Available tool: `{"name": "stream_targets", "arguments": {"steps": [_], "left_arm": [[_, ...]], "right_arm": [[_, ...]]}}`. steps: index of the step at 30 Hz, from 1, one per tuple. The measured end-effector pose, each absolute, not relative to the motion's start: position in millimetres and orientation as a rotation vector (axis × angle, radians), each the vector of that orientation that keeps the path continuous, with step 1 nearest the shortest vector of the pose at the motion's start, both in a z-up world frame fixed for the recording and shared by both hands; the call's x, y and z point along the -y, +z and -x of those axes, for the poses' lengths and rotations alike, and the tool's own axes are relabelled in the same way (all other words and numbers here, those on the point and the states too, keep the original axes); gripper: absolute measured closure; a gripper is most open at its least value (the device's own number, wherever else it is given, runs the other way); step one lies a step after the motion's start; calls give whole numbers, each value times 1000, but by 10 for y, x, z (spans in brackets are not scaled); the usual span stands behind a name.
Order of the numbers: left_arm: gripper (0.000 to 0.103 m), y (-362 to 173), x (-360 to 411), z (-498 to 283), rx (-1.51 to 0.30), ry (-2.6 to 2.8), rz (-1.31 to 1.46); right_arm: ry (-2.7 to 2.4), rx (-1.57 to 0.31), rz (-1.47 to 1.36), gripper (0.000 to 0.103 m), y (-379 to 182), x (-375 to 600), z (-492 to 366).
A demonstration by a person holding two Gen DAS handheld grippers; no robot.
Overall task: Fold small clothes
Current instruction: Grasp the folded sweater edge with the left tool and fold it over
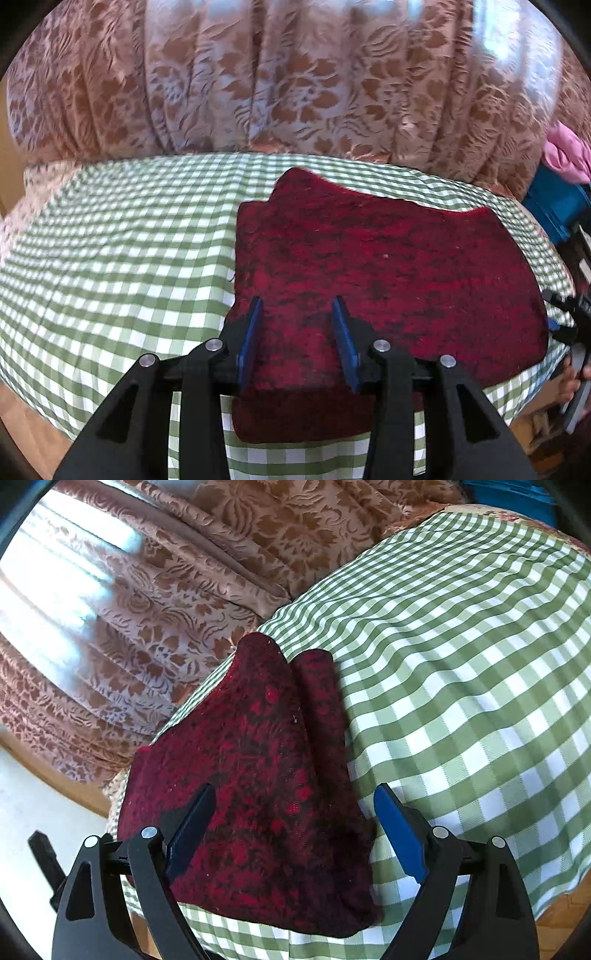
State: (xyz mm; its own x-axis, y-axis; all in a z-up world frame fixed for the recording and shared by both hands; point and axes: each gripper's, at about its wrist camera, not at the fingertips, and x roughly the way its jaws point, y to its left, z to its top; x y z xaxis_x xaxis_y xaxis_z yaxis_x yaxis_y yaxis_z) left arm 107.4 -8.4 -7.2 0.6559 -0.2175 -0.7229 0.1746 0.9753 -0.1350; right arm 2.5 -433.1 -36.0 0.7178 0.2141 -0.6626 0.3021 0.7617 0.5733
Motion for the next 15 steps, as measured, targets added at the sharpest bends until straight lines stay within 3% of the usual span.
{"name": "stream_targets", "arguments": {"steps": [2, 6, 7, 8, 9, 15], "left_arm": [[38, -18, 3, -1136, -816, -179, 88], [39, -5, -27, -1397, -830, -154, 134], [43, -38, -9, -1475, -847, -149, 136], [65, -83, 25, -1535, -863, -145, 124], [73, -184, 96, -1619, -900, -103, 45], [71, -344, 182, -1617, -919, -53, -52]], "right_arm": [[-43, -782, -731, 17, -376, 4344, -26], [-16, -780, -769, 17, -418, 4388, -70], [-12, -779, -777, 17, -429, 4394, -79], [-9, -780, -781, 17, -432, 4390, -94], [0, -782, -787, 17, -444, 4391, -112], [35, -789, -810, 17, -532, 4430, -211]]}}
